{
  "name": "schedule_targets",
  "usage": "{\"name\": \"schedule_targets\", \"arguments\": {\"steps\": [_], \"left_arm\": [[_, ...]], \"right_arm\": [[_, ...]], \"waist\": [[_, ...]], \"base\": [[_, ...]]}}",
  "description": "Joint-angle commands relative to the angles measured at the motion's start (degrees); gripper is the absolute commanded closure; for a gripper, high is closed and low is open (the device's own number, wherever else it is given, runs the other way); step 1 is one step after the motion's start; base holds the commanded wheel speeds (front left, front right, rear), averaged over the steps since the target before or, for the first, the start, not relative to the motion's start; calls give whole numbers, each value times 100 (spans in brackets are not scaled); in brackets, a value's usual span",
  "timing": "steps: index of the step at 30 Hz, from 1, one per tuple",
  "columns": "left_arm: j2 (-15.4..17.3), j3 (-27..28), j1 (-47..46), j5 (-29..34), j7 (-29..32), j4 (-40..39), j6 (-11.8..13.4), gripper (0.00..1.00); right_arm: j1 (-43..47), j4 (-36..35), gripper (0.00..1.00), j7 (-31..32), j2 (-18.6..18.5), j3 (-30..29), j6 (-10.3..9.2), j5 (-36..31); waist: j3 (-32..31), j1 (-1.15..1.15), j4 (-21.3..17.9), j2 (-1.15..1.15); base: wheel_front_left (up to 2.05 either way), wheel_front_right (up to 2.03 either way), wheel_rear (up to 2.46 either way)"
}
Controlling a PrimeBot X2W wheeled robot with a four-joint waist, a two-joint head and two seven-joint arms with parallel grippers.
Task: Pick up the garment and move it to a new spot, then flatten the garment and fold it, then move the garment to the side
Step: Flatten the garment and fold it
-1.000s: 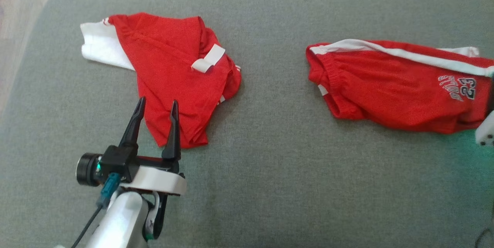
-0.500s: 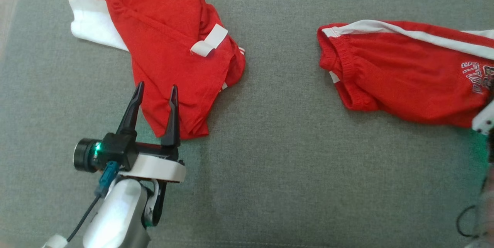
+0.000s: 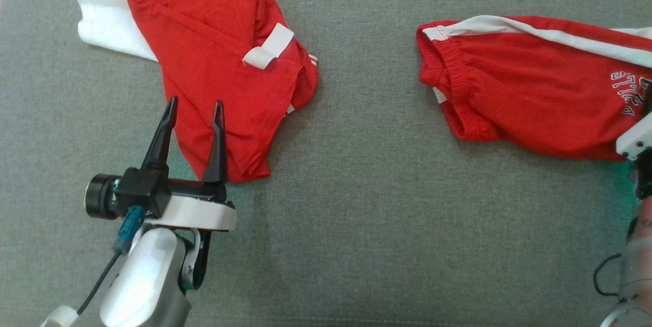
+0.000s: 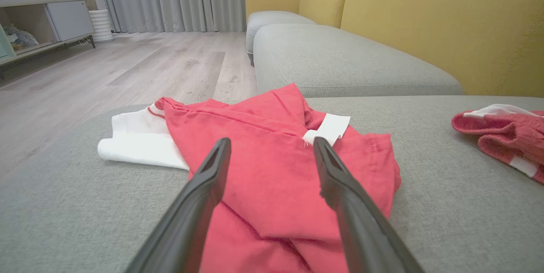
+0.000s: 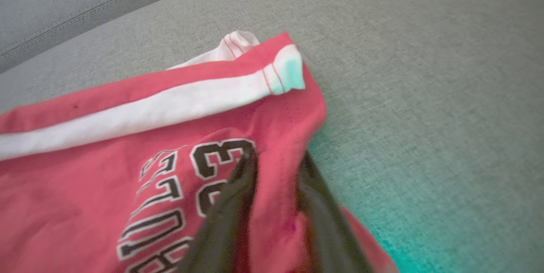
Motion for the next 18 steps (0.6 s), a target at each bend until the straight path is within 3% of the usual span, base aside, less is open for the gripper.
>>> {"name": "schedule_targets", "arguments": {"steps": [1, 7, 10, 18], "left_arm": [[153, 239, -174, 14, -30, -183, 41, 0], [94, 228, -154, 2, -30, -144, 41, 0], [43, 243, -108, -3, -30, -126, 36, 0], [-92, 253, 63, 29, -30, -95, 9, 0]], "right_arm": [[-10, -17, 100, 116, 35, 184, -4, 53], [125, -168, 100, -18, -423, 165, -4, -111], [172, -348, 100, -140, -741, 6, -4, -516], [226, -728, 100, -243, -527, 187, -4, -966]], "waist": [[-18, 0, -12, 0], [-226, 0, -42, 0], [-439, 0, -42, 0], [-980, 0, 4, 0]], "base": [[0, 0, 0], [0, 0, 0], [0, 0, 0], [0, 0, 0]]}}
